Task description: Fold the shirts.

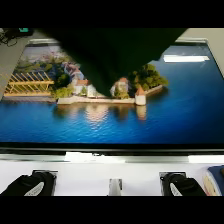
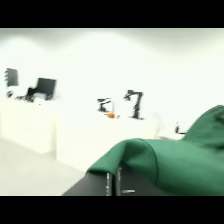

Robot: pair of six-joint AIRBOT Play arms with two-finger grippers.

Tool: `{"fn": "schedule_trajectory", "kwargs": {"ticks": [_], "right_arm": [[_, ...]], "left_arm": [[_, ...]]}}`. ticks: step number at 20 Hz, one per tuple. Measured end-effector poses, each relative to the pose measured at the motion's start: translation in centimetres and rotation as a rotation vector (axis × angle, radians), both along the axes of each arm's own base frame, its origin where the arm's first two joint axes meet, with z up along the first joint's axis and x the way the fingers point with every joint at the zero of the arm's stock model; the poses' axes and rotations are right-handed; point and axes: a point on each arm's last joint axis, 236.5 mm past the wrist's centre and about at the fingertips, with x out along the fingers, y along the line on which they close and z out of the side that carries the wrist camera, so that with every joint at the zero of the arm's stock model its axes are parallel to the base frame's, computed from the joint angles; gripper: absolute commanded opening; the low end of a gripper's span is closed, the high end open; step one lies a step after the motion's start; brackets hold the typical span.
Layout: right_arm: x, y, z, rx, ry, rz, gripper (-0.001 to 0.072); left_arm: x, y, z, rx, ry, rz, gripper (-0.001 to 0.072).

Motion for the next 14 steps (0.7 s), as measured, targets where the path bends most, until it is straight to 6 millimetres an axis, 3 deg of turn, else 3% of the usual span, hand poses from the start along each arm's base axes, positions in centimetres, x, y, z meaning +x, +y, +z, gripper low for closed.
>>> {"fn": "schedule_trajectory", "kwargs": {"ticks": [3, 8, 14], "right_arm": [[2.0, -0.3, -2.0, -0.041, 0.115, -0.044, 0.0023], [9.5, 0.3, -8.3, -0.101, 0.37, -0.078, 0.0023], [16.6, 1.9, -12.2, -0.132, 0.461, -0.07, 0.0024]], "left_arm": [[3.8, 1.6, -4.9, 0.079, 0.183, 0.133, 0.0032], [7.9, 2.9, -11.2, 0.154, 0.383, 0.241, 0.0033], [9.8, 3.3, -13.5, 0.204, 0.417, 0.283, 0.0033]]}}
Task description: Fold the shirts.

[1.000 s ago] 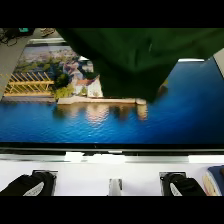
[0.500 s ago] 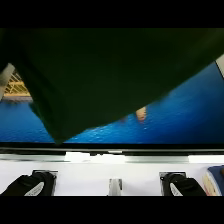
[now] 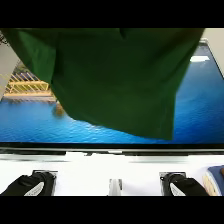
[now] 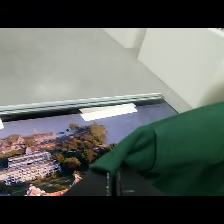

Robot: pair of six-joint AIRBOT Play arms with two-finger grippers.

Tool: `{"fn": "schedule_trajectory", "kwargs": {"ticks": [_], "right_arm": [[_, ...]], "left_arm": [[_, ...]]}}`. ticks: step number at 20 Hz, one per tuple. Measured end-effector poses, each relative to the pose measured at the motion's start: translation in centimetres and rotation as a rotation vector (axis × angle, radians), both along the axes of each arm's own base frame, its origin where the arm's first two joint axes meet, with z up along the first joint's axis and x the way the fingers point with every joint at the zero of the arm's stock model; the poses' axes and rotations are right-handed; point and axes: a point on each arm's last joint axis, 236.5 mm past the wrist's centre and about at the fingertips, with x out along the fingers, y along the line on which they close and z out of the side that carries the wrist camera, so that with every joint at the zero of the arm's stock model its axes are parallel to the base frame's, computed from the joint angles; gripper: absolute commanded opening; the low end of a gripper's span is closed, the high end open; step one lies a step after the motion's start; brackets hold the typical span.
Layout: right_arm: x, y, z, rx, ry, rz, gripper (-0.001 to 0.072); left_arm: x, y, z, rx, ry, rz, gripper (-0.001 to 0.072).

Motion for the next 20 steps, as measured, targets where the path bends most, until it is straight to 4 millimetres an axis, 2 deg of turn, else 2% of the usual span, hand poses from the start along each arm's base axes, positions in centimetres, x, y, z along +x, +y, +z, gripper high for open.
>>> {"fn": "schedule_trajectory", "kwargs": {"ticks": [2, 4, 6, 7, 8, 10, 12, 13, 14, 15, 19, 20], "right_arm": [[2.7, 0.7, -2.6, 0.014, 0.071, 0.009, 0.0023], [5.7, 2.0, -6.6, 0.056, 0.183, 0.037, 0.0023], [8.8, 3.8, -12.1, 0.107, 0.335, 0.079, 0.0023], [10.3, 5.0, -15.4, 0.135, 0.428, 0.103, 0.0025], [11.3, 6.0, -18.9, 0.151, 0.526, 0.122, 0.0083], [12.4, 8.1, -27.3, 0.17, 0.77, 0.164, 0.0489], [11.5, 10.4, -33.5, 0.199, 0.986, 0.229, 0.0505], [10.7, 11.8, -35.4, 0.215, 1.066, 0.284, 0.0511], [9.7, 13.2, -36.3, 0.231, 1.123, 0.339, 0.0572], [8.9, 14.1, -36.6, 0.243, 1.156, 0.383, 0.0604], [5.2, 16.3, -36.0, 0.232, 1.244, 0.516, 0.0629], [3.9, 17.1, -36.5, 0.215, 1.285, 0.548, 0.0665]], "left_arm": [[1.0, -0.1, -1.8, 0.03, 0.046, 0.004, 0.0033], [2.3, -0.3, -5.0, 0.065, 0.125, 0.004, 0.0033], [3.5, -0.7, -9.2, 0.101, 0.232, -0.004, 0.0033], [3.9, -0.8, -11.3, 0.117, 0.282, -0.006, 0.0033], [4.3, -0.9, -13.3, 0.129, 0.328, -0.007, 0.0033], [4.8, -1.0, -17.8, 0.163, 0.431, -0.008, 0.0033], [4.9, -0.9, -21.6, 0.187, 0.517, -0.009, 0.0033], [4.9, -0.8, -23.0, 0.197, 0.549, -0.009, 0.0033], [4.8, -0.8, -23.9, 0.202, 0.569, -0.009, 0.0033], [4.8, -0.7, -24.5, 0.204, 0.582, -0.006, 0.0033], [5.0, 0.3, -25.3, 0.201, 0.6, 0.018, 0.0033], [5.1, 0.6, -25.4, 0.198, 0.602, 0.027, 0.0033]]}}
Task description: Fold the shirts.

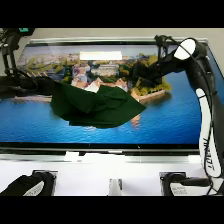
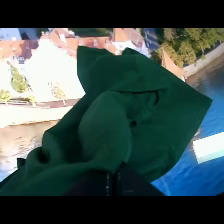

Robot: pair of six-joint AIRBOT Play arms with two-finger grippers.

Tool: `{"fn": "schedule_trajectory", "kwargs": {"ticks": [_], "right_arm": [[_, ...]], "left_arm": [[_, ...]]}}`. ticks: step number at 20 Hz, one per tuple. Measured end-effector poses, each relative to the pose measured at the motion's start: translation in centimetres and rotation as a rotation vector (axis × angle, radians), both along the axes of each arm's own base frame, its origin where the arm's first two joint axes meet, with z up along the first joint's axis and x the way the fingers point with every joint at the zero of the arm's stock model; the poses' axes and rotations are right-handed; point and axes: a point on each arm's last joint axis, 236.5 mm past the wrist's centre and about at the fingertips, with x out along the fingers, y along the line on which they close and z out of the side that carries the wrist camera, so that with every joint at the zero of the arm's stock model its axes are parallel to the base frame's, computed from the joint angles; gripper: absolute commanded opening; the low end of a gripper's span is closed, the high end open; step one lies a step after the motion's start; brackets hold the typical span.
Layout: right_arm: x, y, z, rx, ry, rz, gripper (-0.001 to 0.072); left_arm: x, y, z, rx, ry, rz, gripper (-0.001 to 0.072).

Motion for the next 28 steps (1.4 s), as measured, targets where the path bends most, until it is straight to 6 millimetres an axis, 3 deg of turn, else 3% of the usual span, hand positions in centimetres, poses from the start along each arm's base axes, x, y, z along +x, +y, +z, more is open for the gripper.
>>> {"fn": "schedule_trajectory", "kwargs": {"ticks": [2, 7, 10, 13, 19, 25, 26, 27, 28], "right_arm": [[-2.8, 1.9, -1.9, -0.012, 0.074, 0.078, 0.0672], [-11.3, 8.9, -10.8, -0.046, 0.262, 0.197, 0.0696], [-13.5, 11.2, -14.6, 0.009, 0.327, 0.121, 0.0703], [-13.6, 11.9, -17.4, 0.099, 0.395, -0.019, 0.0703], [-12.7, 12.6, -20.7, 0.183, 0.464, -0.195, 0.0701], [-10.3, 13.4, -22.0, 0.265, 0.481, -0.353, 0.0677], [-9.9, 13.4, -22.1, 0.273, 0.478, -0.382, 0.0591], [-9.3, 13.3, -22.2, 0.278, 0.471, -0.41, 0.0368], [-8.8, 13.0, -22.6, 0.276, 0.457, -0.437, 0.0022]], "left_arm": [[0.2, 0.5, -0.2, 0.002, 0.003, 0.014, 0.0033], [0.3, 1.0, -0.3, 0.001, 0.006, 0.027, 0.0033], [0.4, 1.0, -0.3, 0.001, 0.006, 0.028, 0.0033], [0.4, 1.1, -0.3, 0.001, 0.006, 0.029, 0.0033], [0.4, 1.1, -0.3, 0.018, -0.006, 0.011, 0.0033], [0.4, 1.1, -0.3, 0.032, -0.016, -0.005, 0.0033], [0.4, 1.1, -0.3, 0.033, -0.017, -0.006, 0.0033], [0.4, 1.0, -0.3, 0.033, -0.017, -0.007, 0.0033], [0.3, 1.0, -0.2, 0.031, -0.017, -0.008, 0.0033]]}}
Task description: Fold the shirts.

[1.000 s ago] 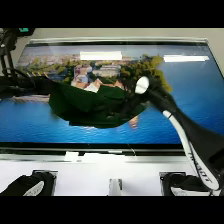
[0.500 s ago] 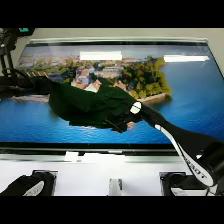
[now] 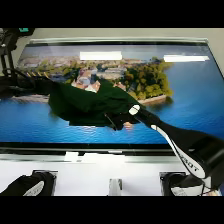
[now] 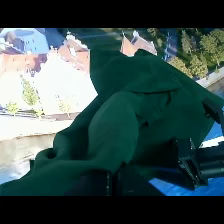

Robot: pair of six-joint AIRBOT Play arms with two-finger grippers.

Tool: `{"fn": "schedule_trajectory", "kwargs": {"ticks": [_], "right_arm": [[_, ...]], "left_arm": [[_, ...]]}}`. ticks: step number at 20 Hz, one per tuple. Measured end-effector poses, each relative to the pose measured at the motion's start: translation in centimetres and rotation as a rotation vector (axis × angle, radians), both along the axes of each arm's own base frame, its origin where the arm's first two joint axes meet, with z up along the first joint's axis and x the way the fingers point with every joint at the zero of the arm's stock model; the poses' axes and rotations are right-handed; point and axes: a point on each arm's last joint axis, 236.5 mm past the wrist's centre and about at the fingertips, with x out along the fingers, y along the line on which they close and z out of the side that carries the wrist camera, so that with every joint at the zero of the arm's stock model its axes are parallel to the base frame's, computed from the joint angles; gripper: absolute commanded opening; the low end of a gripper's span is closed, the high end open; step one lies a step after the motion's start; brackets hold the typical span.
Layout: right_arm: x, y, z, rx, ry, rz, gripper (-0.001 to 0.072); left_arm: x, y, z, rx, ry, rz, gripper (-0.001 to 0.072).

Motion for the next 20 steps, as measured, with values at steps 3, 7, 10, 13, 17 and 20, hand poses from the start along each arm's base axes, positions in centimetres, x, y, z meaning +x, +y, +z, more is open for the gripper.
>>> {"fn": "schedule_trajectory", "kwargs": {"ticks": [3, 7, 10, 13, 17, 20], "right_arm": [[0.8, -0.4, -0.2, -0.013, -0.027, -0.021, 0.0021], [0.4, -1.0, 2.2, -0.028, -0.129, 0.116, 0.002], [0.6, -3.7, 8.1, -0.095, -0.321, 0.264, 0.002], [3.6, -10.2, 19.1, -0.232, -0.64, 0.257, 0.0021], [2.7, -22.5, 40.6, -0.506, -1.163, 0.009, 0.0021], [-4.2, -28.6, 53.5, -0.654, -1.463, -0.206, 0.0021]], "left_arm": [[0.0, -0.1, 0.0, -0.003, 0.0, -0.002, 0.0033], [0.3, -0.1, 1.0, -0.015, -0.037, 0.006, 0.0033], [0.7, 0.3, 4.8, -0.037, -0.159, 0.029, 0.0033], [1.1, 3.3, 14.5, -0.064, -0.437, 0.126, 0.0033], [-4.8, 9.5, 31.9, -0.231, -0.888, 0.345, 0.0034], [-12.9, 10.8, 40.3, -0.37, -1.136, 0.387, 0.0033]]}}
